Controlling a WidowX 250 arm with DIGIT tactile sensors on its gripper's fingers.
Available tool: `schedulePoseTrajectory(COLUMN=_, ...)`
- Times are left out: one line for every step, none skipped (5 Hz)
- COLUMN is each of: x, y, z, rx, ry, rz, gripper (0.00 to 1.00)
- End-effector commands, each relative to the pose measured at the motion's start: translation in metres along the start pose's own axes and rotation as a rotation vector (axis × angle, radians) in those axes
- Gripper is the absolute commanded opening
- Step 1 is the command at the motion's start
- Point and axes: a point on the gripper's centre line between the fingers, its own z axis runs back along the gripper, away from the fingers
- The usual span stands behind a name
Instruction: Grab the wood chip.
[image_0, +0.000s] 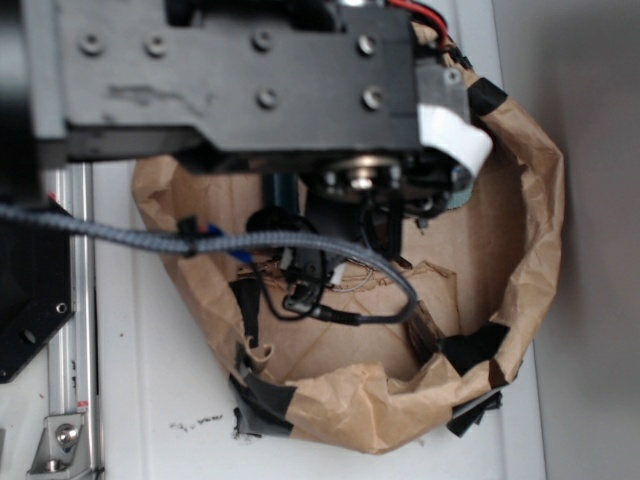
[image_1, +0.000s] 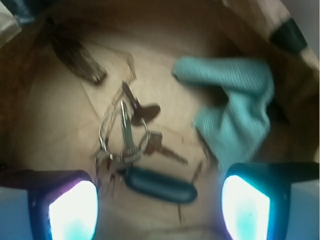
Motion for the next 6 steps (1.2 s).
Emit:
schedulePoseTrajectory(x=0.03, y=-0.037, z=0.002, rx=0.025, ry=-0.17, rz=-0.307, gripper=1.0)
schedulePoseTrajectory(x=0.037, y=-0.053, z=-0.01, rx=0.035, ry=-0.2, rz=-0.405, gripper=1.0)
schedulePoseTrajectory(x=0.04, y=-0.051, z=-0.023, rx=-0.002, ry=-0.26, rz=-0.453, gripper=1.0)
schedulePoseTrajectory(x=0.044, y=-0.05, z=-0.032, rx=-0.02, ry=-0.264, rz=-0.474, gripper=1.0)
schedulePoseTrajectory(x=0.046, y=-0.049, z=-0.036, rx=-0.073, ry=-0.288, rz=-0.477, gripper=1.0)
schedulePoseTrajectory(x=0.052, y=-0.05, z=-0.038, rx=-0.108, ry=-0.309, rz=-0.476, gripper=1.0)
